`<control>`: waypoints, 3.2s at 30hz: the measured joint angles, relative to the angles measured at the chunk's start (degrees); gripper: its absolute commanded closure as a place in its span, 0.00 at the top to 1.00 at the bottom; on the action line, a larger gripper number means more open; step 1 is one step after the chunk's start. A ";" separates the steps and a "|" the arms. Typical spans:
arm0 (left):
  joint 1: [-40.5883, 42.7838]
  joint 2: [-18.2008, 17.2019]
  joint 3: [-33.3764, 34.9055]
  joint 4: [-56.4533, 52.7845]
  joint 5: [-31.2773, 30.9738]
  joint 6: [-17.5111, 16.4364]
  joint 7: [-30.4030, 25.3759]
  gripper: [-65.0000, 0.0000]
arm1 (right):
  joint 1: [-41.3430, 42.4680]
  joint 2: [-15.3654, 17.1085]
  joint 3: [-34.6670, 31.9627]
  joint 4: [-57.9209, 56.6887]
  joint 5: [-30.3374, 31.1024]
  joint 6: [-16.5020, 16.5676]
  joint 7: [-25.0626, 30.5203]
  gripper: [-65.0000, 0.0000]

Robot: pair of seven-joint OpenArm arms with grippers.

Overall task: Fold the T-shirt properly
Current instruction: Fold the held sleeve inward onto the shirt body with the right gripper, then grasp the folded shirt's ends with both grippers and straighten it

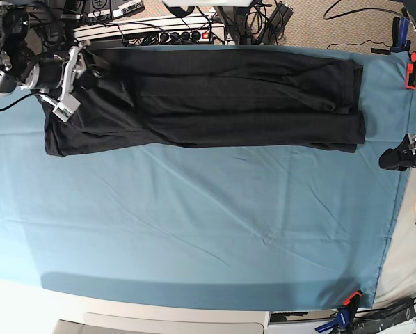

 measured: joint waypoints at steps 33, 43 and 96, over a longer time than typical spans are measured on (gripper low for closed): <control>17.33 1.46 -0.11 0.15 -1.70 2.75 -0.48 0.56 | 9.40 -27.82 0.24 2.29 -26.73 0.00 15.74 0.45; 17.00 5.92 -0.33 0.39 -3.28 2.60 -2.47 0.56 | 12.41 -27.82 0.24 2.29 -28.98 0.00 17.00 0.45; 13.07 8.57 18.14 16.59 3.04 2.51 -1.99 0.00 | 10.27 -21.55 40.87 2.25 -38.29 -13.38 20.35 0.44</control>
